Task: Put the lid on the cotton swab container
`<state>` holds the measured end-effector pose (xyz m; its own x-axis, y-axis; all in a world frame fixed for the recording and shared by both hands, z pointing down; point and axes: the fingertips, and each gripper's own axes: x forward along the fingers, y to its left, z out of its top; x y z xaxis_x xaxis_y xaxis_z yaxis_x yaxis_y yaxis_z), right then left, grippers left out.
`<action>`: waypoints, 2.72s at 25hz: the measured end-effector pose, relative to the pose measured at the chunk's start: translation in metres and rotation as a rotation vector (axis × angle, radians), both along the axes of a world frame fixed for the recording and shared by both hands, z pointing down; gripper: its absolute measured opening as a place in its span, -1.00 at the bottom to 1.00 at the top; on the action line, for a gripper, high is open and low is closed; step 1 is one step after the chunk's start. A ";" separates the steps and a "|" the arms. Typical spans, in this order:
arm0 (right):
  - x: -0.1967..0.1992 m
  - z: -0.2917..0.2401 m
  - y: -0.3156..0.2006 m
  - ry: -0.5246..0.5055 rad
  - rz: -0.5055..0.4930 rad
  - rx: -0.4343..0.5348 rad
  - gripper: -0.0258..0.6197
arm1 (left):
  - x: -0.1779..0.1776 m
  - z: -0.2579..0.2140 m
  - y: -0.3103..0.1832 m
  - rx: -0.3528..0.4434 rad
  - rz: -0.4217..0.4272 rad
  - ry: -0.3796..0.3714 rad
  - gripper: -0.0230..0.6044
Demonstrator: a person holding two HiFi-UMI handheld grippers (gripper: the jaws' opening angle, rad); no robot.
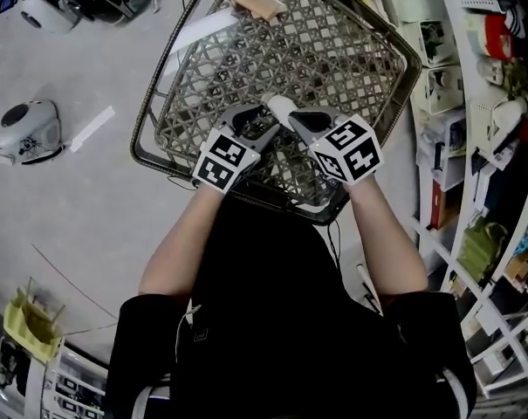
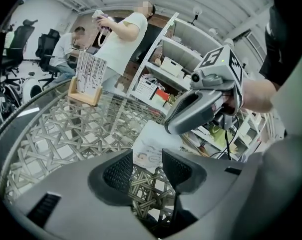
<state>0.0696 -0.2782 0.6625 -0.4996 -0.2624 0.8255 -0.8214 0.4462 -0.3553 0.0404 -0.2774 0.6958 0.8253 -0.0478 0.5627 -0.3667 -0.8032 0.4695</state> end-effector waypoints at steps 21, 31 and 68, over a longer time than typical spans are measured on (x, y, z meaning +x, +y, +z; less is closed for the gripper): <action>0.017 -0.004 -0.002 -0.153 0.260 0.029 -0.89 | -0.028 -0.102 -0.013 0.072 -0.174 -0.002 -0.39; 0.098 -0.073 0.006 -0.234 0.429 0.259 -0.89 | -0.037 -0.155 -0.030 0.186 -0.240 -0.040 -0.44; 0.142 -0.377 0.034 -0.420 0.419 1.008 -0.89 | -0.021 -0.381 -0.057 0.593 -0.267 0.197 -0.74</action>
<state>0.2112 -0.2444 0.2851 -0.4028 -0.9133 -0.0596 -0.8734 0.4031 -0.2734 0.0196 -0.3341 0.3145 0.8267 -0.5184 0.2188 -0.5409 -0.8393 0.0554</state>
